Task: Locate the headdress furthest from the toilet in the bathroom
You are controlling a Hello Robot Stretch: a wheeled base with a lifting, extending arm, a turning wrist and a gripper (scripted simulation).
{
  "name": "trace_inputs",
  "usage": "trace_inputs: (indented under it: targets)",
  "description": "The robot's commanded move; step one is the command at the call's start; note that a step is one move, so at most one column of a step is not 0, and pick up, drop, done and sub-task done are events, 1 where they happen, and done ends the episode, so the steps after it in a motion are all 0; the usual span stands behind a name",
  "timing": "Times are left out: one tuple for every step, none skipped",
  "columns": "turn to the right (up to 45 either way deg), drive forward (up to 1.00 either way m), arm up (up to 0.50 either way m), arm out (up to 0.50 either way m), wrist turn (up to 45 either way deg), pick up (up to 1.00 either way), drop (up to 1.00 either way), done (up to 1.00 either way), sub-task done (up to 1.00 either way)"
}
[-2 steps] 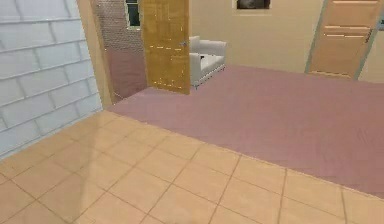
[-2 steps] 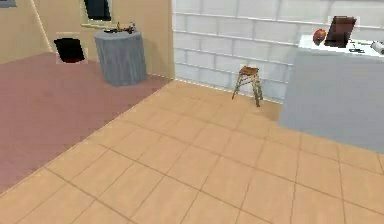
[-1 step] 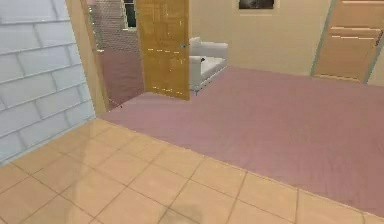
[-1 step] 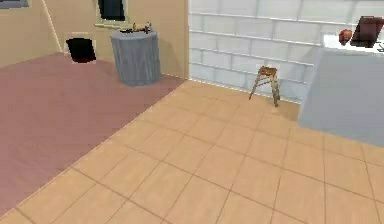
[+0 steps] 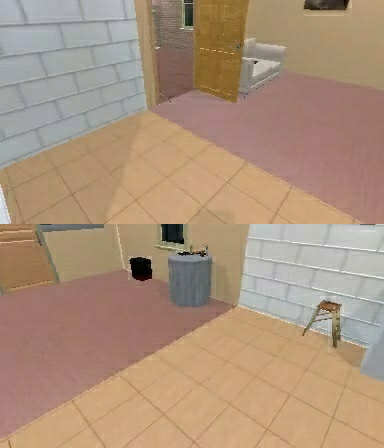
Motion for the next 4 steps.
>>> trace_inputs:
  targets:
    - [0.0, 1.0, 0.0, 0.0, 0.0, 0.0, 0.0, 0.0, 0.0]
    - [0.0, 1.0, 0.0, 0.0, 0.0, 0.0, 0.0, 0.0, 0.0]
    - [-6.0, 0.0, 0.0, 0.0, 0.0, 0.0, 0.0, 0.0, 0.0]
    - [0.0, 0.55, 0.0, 0.0, 0.0, 0.0, 0.0, 0.0, 0.0]
